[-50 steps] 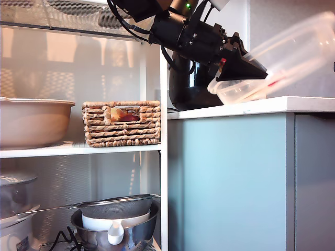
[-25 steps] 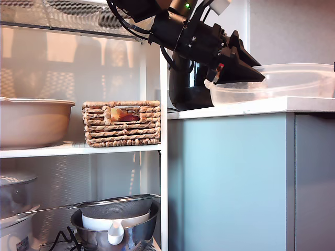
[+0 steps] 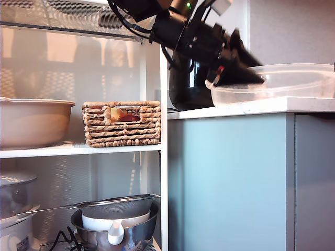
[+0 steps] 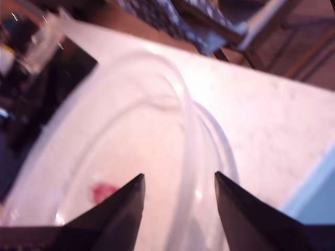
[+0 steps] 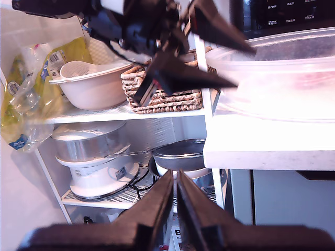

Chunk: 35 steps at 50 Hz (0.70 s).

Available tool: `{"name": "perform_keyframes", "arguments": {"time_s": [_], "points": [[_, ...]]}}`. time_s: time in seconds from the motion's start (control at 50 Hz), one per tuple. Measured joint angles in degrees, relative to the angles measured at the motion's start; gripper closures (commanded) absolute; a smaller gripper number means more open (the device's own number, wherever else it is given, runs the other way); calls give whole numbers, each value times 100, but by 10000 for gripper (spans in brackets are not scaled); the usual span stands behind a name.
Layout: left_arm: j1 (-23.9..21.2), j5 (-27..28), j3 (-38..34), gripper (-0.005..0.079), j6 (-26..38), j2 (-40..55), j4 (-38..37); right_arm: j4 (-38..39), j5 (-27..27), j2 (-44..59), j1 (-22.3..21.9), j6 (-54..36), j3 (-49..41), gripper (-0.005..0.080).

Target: Pick up the plastic microwave lid from the shelf, then place it on the counter next to you

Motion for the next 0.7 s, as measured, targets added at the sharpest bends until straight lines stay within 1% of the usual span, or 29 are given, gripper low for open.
{"name": "perform_keyframes", "arguments": {"time_s": [0.26, 0.4, 0.52, 0.7], "points": [[94, -861, 0, 363, 328, -7, -111, 0, 0, 0, 0, 0, 0, 764], [146, -1172, 13, 363, 748, -50, -317, 0, 0, 0, 0, 0, 0, 765], [216, -1360, 17, 363, 894, -55, -345, 0, 0, 0, 0, 0, 0, 765], [251, -1357, 17, 363, 918, -83, -396, -2, 2, 0, 0, 0, 0, 765]]}}
